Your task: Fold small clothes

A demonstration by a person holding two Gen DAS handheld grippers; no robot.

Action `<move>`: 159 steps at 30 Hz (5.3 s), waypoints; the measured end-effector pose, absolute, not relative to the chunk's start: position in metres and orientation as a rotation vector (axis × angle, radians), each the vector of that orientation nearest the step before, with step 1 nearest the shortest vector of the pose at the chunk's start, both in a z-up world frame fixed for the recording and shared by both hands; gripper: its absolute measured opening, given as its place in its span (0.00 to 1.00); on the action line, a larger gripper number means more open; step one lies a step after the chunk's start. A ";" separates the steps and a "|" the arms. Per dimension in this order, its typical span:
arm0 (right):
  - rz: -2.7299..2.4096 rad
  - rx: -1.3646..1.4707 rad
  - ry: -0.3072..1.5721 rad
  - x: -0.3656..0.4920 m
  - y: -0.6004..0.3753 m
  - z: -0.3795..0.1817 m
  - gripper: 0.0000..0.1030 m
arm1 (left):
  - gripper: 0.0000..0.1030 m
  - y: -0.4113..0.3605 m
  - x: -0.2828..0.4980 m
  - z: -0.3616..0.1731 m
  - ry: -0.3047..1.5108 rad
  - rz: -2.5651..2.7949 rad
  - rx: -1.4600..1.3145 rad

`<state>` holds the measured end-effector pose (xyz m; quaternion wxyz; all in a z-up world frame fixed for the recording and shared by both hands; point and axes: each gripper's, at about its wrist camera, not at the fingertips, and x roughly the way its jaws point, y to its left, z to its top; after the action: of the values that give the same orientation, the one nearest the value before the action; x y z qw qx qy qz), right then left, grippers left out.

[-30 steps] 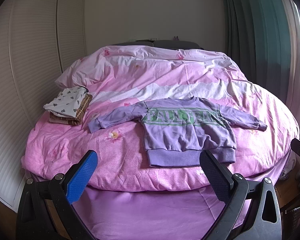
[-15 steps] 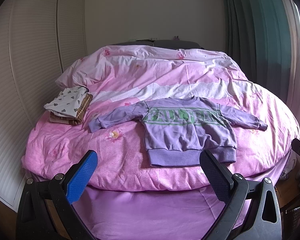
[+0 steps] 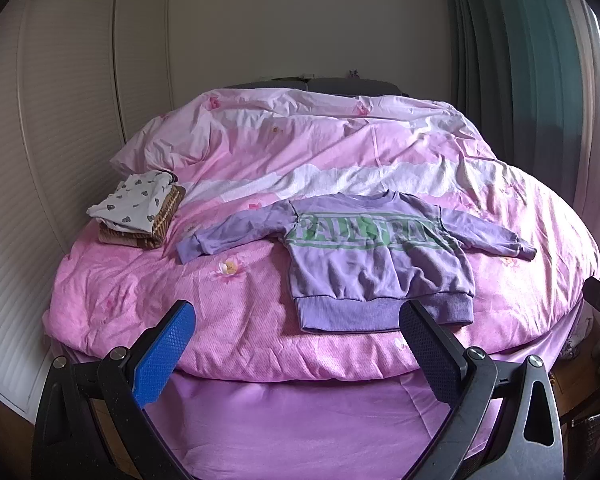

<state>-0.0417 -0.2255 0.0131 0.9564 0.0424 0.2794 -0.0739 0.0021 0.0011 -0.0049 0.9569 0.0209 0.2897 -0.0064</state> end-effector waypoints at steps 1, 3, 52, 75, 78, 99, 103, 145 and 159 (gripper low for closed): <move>-0.150 0.086 0.567 -0.042 -0.226 0.013 1.00 | 1.00 0.001 0.002 -0.006 0.589 -0.013 0.043; -0.150 0.086 0.567 -0.041 -0.225 0.013 1.00 | 1.00 0.001 0.002 -0.005 0.588 -0.013 0.043; -0.432 0.392 0.596 0.120 -0.446 -0.080 0.90 | 1.00 -0.207 0.212 -0.071 0.672 -0.189 0.168; -0.413 1.062 0.585 0.191 -0.551 -0.189 0.57 | 1.00 -0.284 0.297 -0.109 0.653 -0.156 0.192; -0.417 1.094 0.588 0.198 -0.555 -0.197 0.57 | 1.00 -0.286 0.307 -0.111 0.658 -0.148 0.180; -0.399 0.963 0.507 0.218 -0.537 -0.159 0.13 | 1.00 -0.242 0.322 -0.110 0.675 -0.024 0.059; -0.325 0.895 0.477 0.230 -0.505 -0.125 0.13 | 1.00 -0.202 0.321 -0.099 0.668 0.020 0.027; 0.227 0.094 0.761 0.370 -0.103 -0.146 0.57 | 1.00 0.086 0.305 -0.113 0.733 0.343 -0.110; -0.050 0.126 0.681 0.327 -0.233 -0.116 0.59 | 1.00 0.006 0.333 -0.101 0.707 0.195 -0.051</move>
<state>0.3274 -0.2331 -0.1156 0.9402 0.0620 0.3339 -0.0246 0.3330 0.0057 -0.1007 0.9332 -0.0248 0.3456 0.0951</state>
